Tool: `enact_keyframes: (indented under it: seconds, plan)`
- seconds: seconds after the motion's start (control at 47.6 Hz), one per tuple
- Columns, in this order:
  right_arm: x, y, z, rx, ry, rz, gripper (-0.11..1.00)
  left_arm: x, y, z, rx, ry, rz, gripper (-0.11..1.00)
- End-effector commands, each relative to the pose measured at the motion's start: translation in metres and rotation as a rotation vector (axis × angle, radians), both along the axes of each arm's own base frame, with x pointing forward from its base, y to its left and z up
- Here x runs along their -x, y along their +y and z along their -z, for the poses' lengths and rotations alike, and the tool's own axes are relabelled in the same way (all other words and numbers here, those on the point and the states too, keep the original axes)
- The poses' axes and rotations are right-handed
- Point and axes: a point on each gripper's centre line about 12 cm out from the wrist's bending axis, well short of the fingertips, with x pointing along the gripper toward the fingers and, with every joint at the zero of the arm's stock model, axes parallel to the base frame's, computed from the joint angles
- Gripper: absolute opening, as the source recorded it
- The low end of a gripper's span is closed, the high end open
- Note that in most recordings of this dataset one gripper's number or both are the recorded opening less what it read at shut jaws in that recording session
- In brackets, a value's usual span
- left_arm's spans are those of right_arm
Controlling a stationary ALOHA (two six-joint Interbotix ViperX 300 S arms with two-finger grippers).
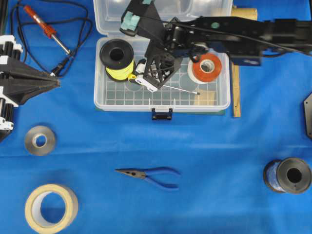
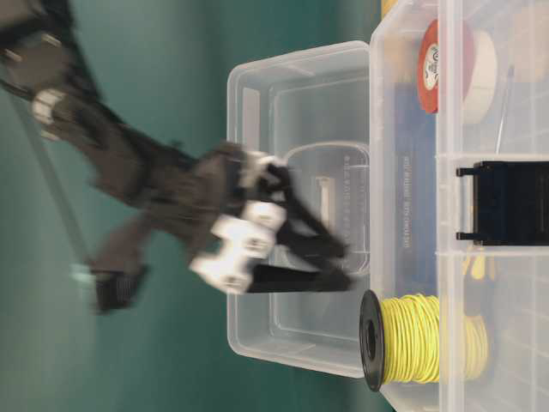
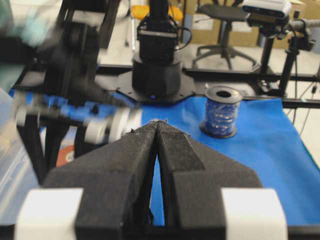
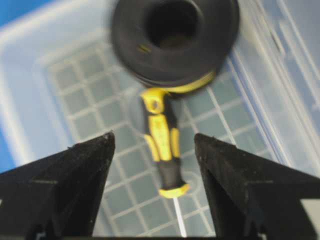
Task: Pick the screwdriver from the toolbox among several items.
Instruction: 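Lower the right gripper and close it on the screwdriver handle, then lift the screwdriver out of the toolbox and carry it toward the pliers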
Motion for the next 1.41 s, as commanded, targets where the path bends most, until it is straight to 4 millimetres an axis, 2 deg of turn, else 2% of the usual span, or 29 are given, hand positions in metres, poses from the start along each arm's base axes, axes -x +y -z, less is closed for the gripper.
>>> enact_keyframes:
  seconds: [0.0, 0.21, 0.483, 0.588, 0.672, 0.777, 0.819, 0.966, 1.197, 1.386]
  plan:
    - [-0.006, -0.003, 0.003, -0.003, -0.002, 0.015, 0.69, -0.001, 0.0, -0.009, 0.003, -0.028, 0.002, 0.0]
    - [-0.01, -0.003, 0.045, -0.036, 0.082, 0.03, 0.69, 0.0, 0.0, -0.008, 0.003, -0.028, 0.002, 0.0]
    - [-0.01, -0.002, 0.07, -0.049, 0.132, 0.031, 0.69, 0.0, 0.0, -0.006, 0.001, -0.021, 0.002, 0.0]
    - [-0.011, -0.002, 0.073, -0.047, 0.134, 0.029, 0.67, 0.001, 0.0, -0.006, 0.001, -0.023, 0.002, 0.0]
    - [-0.012, -0.001, 0.072, -0.047, 0.131, 0.025, 0.58, 0.002, 0.0, -0.006, 0.001, -0.025, 0.001, 0.0]
    - [-0.011, 0.001, 0.07, -0.048, 0.139, 0.022, 0.33, 0.003, 0.0, -0.006, 0.001, -0.023, 0.001, 0.0]
    - [-0.01, 0.001, 0.066, -0.05, 0.141, 0.022, 0.25, 0.004, 0.0, -0.007, 0.0, -0.025, 0.001, 0.0]
    - [-0.007, 0.003, 0.038, -0.041, 0.1, 0.021, 0.25, 0.005, 0.0, -0.007, 0.0, -0.025, -0.002, 0.0]
    - [0.014, 0.009, -0.034, -0.023, 0.033, 0.013, 0.25, 0.006, 0.002, -0.008, 0.0, -0.025, -0.01, 0.0]
    - [0.033, 0.04, -0.088, -0.012, -0.024, -0.049, 0.25, 0.006, 0.004, -0.007, 0.0, -0.018, -0.023, 0.0]
